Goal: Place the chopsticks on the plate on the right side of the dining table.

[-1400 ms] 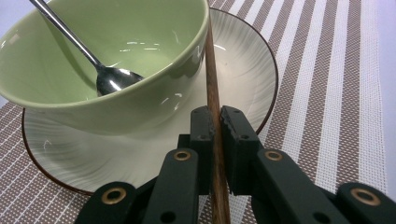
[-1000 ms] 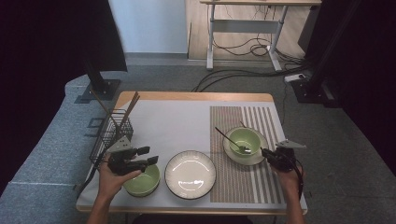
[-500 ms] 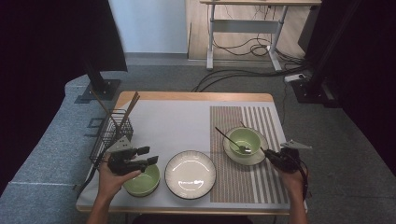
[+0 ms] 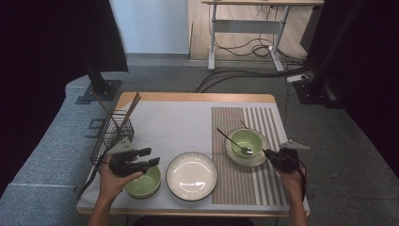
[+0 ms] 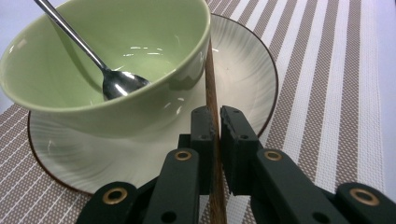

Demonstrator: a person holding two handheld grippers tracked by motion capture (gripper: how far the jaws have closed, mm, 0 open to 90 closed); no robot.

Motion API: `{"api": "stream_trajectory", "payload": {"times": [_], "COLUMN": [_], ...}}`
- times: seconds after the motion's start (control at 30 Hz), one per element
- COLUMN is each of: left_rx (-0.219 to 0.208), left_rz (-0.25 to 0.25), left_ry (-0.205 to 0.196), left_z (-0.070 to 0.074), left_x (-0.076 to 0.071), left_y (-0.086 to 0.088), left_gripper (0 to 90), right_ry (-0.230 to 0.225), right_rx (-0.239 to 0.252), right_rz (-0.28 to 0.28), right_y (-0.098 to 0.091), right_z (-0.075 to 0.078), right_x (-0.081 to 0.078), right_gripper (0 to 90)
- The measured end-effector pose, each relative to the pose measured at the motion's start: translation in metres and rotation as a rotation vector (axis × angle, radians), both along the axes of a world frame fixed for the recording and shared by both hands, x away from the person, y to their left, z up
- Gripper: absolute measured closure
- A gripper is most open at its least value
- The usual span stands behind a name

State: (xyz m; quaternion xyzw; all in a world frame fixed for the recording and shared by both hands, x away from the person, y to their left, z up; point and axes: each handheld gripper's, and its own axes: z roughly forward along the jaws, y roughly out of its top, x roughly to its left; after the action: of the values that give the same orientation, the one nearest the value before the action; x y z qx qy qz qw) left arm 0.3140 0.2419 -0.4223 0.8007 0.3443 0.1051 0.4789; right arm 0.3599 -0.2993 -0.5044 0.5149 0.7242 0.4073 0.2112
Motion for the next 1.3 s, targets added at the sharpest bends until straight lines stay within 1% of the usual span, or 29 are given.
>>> {"api": "stream_trajectory", "payload": {"times": [0.1,0.37,0.53,0.8,0.93,1.1,1.23,1.3], "left_rx": [0.000,-0.001,-0.002,-0.013,-0.012,-0.009,-0.014,-0.020], "left_rz": [0.001,0.000,0.002,0.007,0.007,0.004,0.007,0.009], "left_ry": [-0.001,0.000,-0.003,-0.010,-0.010,-0.009,-0.013,-0.017], "left_z": [0.000,0.000,0.001,0.002,0.003,0.002,0.004,0.005], "left_x": [0.000,0.000,0.000,-0.002,-0.002,-0.001,-0.002,-0.003], "left_y": [0.000,0.000,0.001,0.002,0.003,0.002,0.004,0.005], "left_gripper": [42.0,42.1,42.1,42.2,42.2,42.3,42.3,42.3], "right_ry": [0.000,0.000,-0.009,-0.044,-0.049,-0.066,-0.101,-0.112], "right_rx": [0.003,0.020,0.039,0.071,0.083,0.081,0.106,0.131], "right_rz": [0.007,0.000,-0.012,-0.025,-0.030,-0.034,-0.042,-0.036], "right_y": [0.002,0.001,-0.003,-0.011,-0.012,-0.011,-0.009,-0.007], "right_z": [0.000,-0.001,0.000,0.009,0.012,0.019,0.028,0.032], "right_x": [0.002,0.003,0.000,-0.007,-0.009,-0.012,-0.015,-0.016], "right_gripper": [83.9,83.0,77.7,68.8,63.4,59.6,58.4,56.9]}}
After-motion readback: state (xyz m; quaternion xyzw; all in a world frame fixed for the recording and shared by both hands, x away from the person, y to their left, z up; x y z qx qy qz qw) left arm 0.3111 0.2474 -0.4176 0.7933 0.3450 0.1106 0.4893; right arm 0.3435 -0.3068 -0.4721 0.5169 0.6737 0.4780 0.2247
